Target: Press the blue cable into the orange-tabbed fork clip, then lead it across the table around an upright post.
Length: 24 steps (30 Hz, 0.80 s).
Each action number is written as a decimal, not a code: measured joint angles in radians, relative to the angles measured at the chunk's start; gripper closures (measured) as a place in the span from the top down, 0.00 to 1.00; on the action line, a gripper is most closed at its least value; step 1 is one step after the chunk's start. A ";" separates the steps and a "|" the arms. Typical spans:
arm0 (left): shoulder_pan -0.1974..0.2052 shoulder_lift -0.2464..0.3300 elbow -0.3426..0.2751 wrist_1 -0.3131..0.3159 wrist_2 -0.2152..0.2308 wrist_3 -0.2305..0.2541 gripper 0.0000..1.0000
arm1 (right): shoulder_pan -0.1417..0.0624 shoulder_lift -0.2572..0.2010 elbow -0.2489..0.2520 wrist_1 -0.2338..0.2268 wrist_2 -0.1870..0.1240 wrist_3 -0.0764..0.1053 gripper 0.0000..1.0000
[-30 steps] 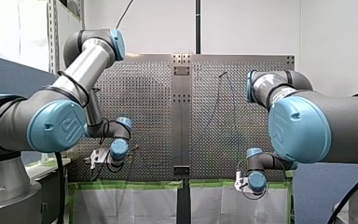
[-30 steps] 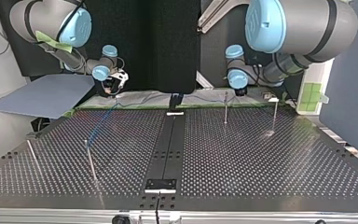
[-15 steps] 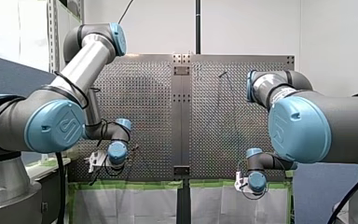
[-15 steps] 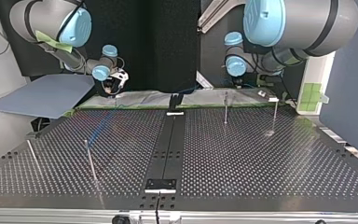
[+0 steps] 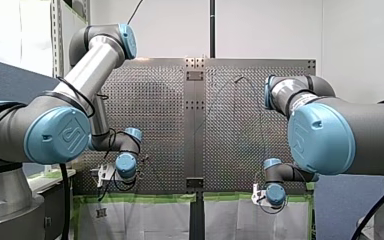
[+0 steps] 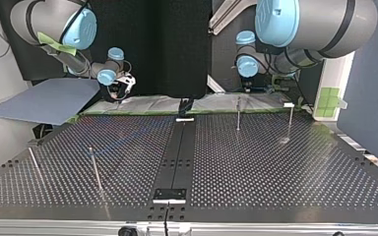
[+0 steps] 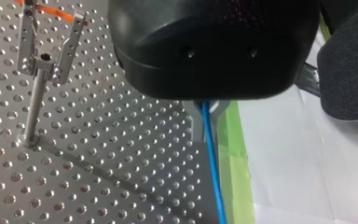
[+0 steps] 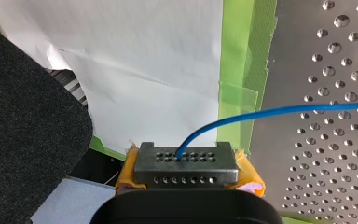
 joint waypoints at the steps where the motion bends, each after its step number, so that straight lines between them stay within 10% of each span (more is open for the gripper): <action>1: 0.000 0.000 0.000 0.000 0.000 0.000 0.00 | 0.000 0.000 0.000 0.001 0.000 0.000 0.00; 20: 0.008 0.000 0.000 -0.005 -0.004 -0.014 0.00 | 0.000 0.000 -0.003 0.004 0.000 0.000 0.00; 24: 0.009 0.000 0.000 -0.001 -0.007 -0.013 0.51 | 0.000 0.000 -0.003 0.004 0.000 0.000 0.00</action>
